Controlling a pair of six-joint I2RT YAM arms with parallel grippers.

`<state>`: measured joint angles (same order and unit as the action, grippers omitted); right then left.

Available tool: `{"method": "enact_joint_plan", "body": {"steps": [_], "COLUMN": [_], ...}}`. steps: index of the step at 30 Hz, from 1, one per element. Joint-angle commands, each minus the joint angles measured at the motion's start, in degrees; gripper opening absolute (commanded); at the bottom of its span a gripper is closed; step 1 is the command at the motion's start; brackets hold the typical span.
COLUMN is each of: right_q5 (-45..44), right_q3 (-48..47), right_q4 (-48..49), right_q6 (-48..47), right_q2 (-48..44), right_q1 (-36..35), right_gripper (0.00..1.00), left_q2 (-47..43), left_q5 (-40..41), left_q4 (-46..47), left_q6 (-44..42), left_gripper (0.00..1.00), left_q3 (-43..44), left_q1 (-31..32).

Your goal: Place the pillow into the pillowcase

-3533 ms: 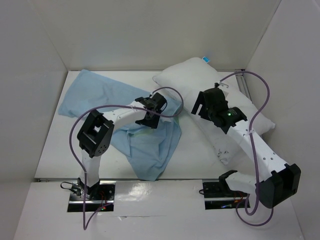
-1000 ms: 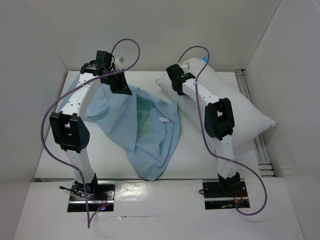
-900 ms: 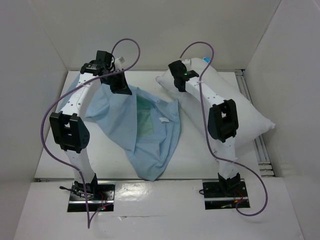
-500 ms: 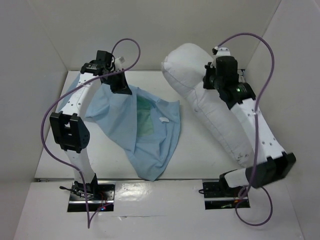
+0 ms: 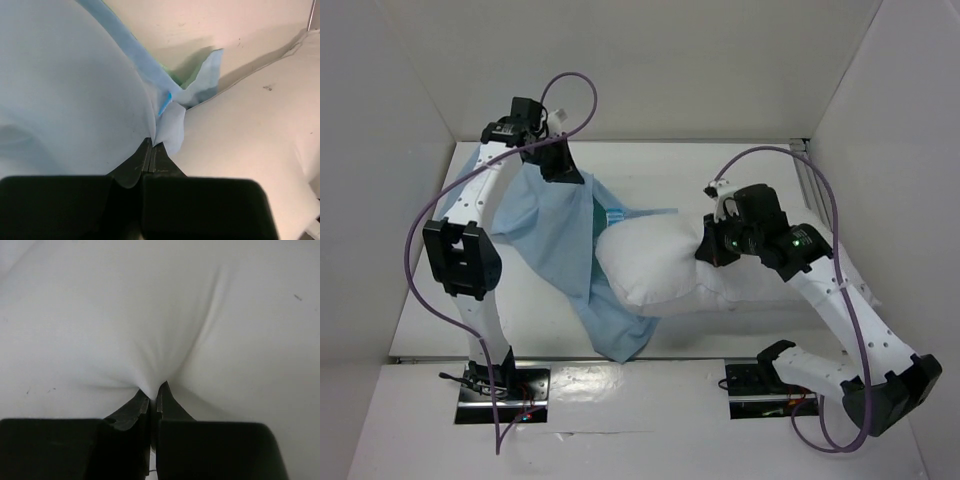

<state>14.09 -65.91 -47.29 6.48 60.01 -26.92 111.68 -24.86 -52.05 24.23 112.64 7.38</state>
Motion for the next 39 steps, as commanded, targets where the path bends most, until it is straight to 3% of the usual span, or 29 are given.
{"method": "enact_joint_plan", "body": {"steps": [1, 6, 10, 12, 13, 19, 26, 28, 29, 30, 33, 37, 38, 39], "right_q5": [-1.7, -1.7, -0.4, -0.4, -0.4, -0.2, 3.9, -1.3, -8.0, -11.6, -23.3, -25.1, -24.6, -23.4], "right_q3": [1.0, 3.8, 3.8, 2.8, 1.2, -10.0, -17.4, -18.0, -19.4, -20.5, -23.7, -21.2, -20.3, -19.0], "right_q4": [-1.4, 5.3, 4.6, 3.3, 2.5, 0.3, 2.4, 3.3, 2.0, 0.5, -5.7, -3.9, -2.8, -0.5], "right_q6": [1.1, 3.5, 3.5, 3.5, 3.5, 2.2, 1.8, 2.3, 2.3, 2.3, 2.9, 2.9, 2.9, 2.9], "right_q2": [-2.4, -2.9, -0.9, 1.2, 1.2, 4.7, 12.8, 14.9, 18.4, 20.7, 29.2, 34.8, 35.5, 36.7], "right_q1": [-0.5, -0.5, -2.3, -3.9, -5.0, -5.8, -11.1, -16.1, -18.1, -20.1, -27.8, -30.7, -29.7, -29.1], "right_gripper": [0.0, 0.0, 0.0, 0.36, 0.62, 0.81, 0.88, 0.9, 0.92, 0.99, 0.99, 1.0, 0.96, 0.65], "left_q2": [0.2, -0.9, -2.1, -2.6, -3.4, -6.5, -8.2, -8.2, -8.2, -8.2, -8.2, -9.3, -9.3, -10.0], "left_q5": [-2.1, -3.2, -3.2, -3.7, -3.7, -4.3, -4.3, -5.0, -5.0, -5.5, -5.5, -5.5, -5.5, -5.5], "left_q4": [1.2, 1.2, 1.7, 1.7, 1.7, 1.7, 2.3, 2.3, 2.3, 2.3, 2.3, 2.3, 2.8, 2.8], "left_q6": [0.3, 0.3, 0.3, 0.3, 0.3, -0.3, -0.8, -0.8, -0.8, -0.8, -0.8, -0.8, -0.8, -0.8], "left_gripper": [0.0, 0.0, 0.0, 0.0, 0.0, 0.0, 0.0, 0.0, 0.0, 0.0, 0.0, 0.0, 0.0, 0.0], "left_q3": [2.3, 1.1, -0.3, -1.5, -2.2, -7.1, -9.0, -9.0, -9.0, -9.0, -8.5, -9.0, -9.5, -10.1], "left_q1": [-0.8, -0.8, -0.8, -0.8, -0.8, -0.8, -0.8, -0.8, -0.8, -0.8, -0.8, -0.8, -0.8, -0.8]}}
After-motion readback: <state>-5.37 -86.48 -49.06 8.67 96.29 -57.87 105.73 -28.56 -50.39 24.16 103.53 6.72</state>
